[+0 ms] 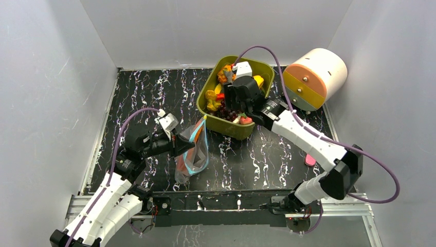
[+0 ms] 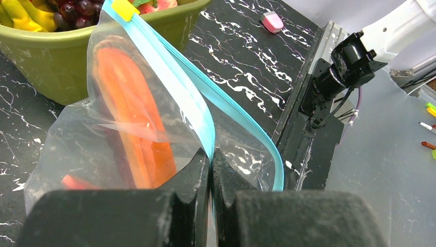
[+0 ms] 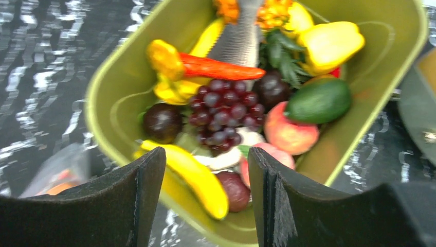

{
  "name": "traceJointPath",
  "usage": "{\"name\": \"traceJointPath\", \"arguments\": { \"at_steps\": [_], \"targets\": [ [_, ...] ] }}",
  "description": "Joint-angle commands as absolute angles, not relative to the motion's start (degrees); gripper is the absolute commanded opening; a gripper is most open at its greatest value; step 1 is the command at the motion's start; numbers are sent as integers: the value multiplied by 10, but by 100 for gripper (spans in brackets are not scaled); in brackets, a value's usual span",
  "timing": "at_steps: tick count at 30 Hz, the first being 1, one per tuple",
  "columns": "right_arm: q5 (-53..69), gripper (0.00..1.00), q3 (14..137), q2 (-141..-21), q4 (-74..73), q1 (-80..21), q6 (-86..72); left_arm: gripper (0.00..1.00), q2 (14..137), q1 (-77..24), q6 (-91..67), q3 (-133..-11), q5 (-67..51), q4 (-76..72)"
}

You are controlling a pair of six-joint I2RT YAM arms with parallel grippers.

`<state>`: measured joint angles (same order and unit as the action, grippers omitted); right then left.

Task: Place the food in the zip-top bag and seal the zipper
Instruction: Pick up the fake fruit from the bin.

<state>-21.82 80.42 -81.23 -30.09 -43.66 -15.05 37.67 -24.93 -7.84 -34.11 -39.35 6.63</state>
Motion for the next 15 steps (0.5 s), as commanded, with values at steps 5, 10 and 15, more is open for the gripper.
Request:
{"name": "traceJointPath", "arguments": {
  "at_steps": [5,10,15],
  "targets": [
    [-384,62,863,-905,-313,-390,-63,0,357,-248,-53,-338,-419,69],
    [-423,69,884,-959,-306,-378,-30,0,350,-248,-53,-336,-425,65],
    [-463,74,890,-1008,-278,-377,-4,1,347,-248,-54,-335,-429,63]
  ]
}}
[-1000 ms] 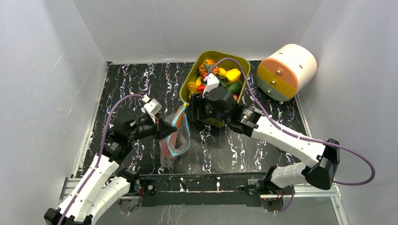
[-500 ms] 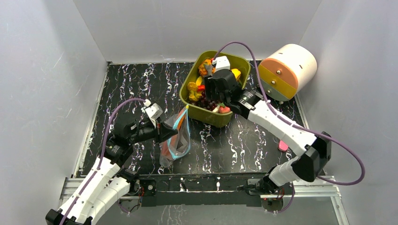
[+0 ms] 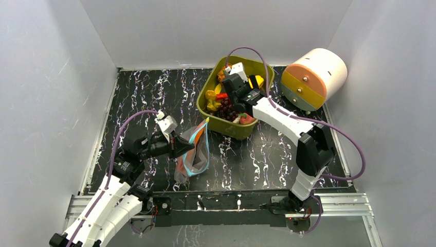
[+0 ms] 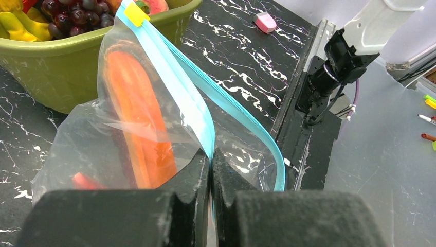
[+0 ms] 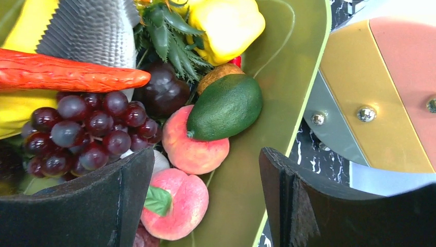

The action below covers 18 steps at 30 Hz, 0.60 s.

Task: Place the food in the zip-top bag and seal the zipper
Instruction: Pick up the fake fruit from the bin.

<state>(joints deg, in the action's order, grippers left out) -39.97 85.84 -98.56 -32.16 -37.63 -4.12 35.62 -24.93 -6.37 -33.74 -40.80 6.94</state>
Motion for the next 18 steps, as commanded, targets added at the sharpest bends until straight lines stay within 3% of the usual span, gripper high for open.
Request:
{"name": "traceJointPath", "arguments": {
  "at_steps": [1,7,12,18],
  "targets": [
    [-475,74,890,-1019,-274,-377,1,1,346,-248,-54,-335,-429,63],
    [-540,85,892,-1088,-242,-366,46,1,338,-248,-52,-334,-427,62],
    [-558,86,855,-1114,-174,-356,97,1,338,-248,-53,-333,-430,61],
    [-562,70,832,-1117,-143,-346,113,2,334,-248,-53,-333,-430,60]
  ]
}}
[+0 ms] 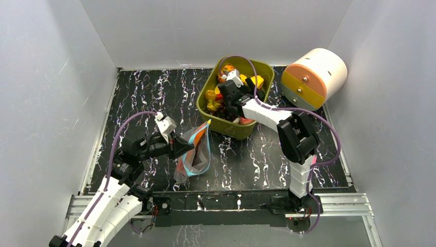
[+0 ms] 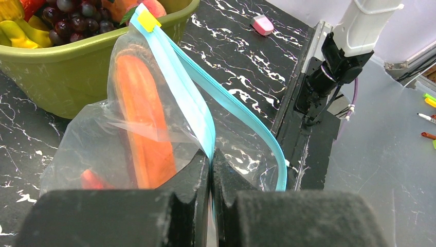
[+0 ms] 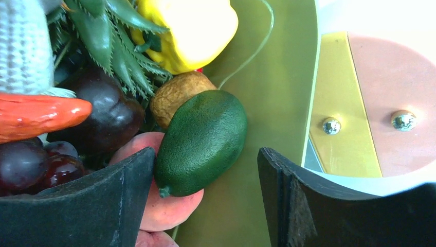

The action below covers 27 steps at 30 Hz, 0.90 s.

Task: Place the food in the zip-top bag and seal the zipper
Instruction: Pick up the fake fruit from the bin.

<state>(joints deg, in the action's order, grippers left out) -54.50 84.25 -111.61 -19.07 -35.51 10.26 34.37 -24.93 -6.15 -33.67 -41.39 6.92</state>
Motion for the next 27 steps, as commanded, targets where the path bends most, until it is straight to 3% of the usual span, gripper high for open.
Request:
{"name": "traceJointPath", "arguments": {
  "at_steps": [1,8,20,25,27],
  "targets": [
    [-560,68,832,-1116,-144,-344,111,2,335,-248,-53,-333,-430,60],
    [-556,62,834,-1116,-152,-336,101,2,333,-248,-52,-333,-428,62],
    [-543,39,826,-1084,-163,-337,77,2,332,-248,-48,-334,-418,66],
    [-549,39,824,-1080,-159,-336,77,2,332,-248,-47,-334,-417,67],
    [-556,47,823,-1084,-155,-336,77,2,331,-248,-48,-334,-417,67]
  ]
}}
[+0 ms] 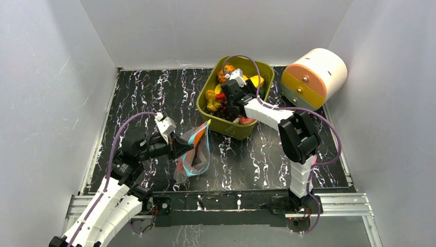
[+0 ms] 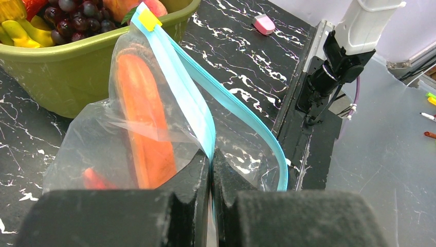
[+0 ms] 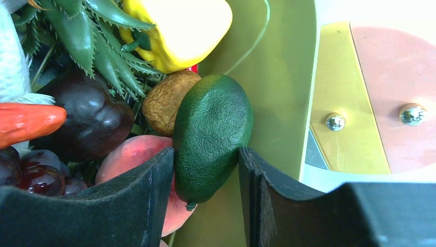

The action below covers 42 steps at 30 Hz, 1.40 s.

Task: Place the food in the zip-top bag and seal the zipper
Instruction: Pick up the fake fruit from the bin.

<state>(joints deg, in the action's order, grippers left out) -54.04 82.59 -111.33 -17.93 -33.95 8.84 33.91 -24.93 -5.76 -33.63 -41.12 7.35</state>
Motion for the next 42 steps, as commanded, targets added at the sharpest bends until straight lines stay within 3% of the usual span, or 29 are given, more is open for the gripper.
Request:
{"name": "traceJointPath", "arguments": {
  "at_steps": [1,8,22,34,42],
  "targets": [
    [-560,50,823,-1087,-154,-335,77,2,330,-247,-47,-334,-416,67],
    [-568,58,833,-1114,-158,-329,74,3,329,-248,-46,-334,-416,68],
    [-562,65,843,-1141,-168,-315,52,3,323,-248,-45,-333,-417,67],
    [-555,40,847,-1109,-155,-315,55,3,326,-248,-43,-333,-412,68],
    [-513,34,840,-1062,-177,-318,25,3,325,-248,-38,-336,-392,75]
  ]
}}
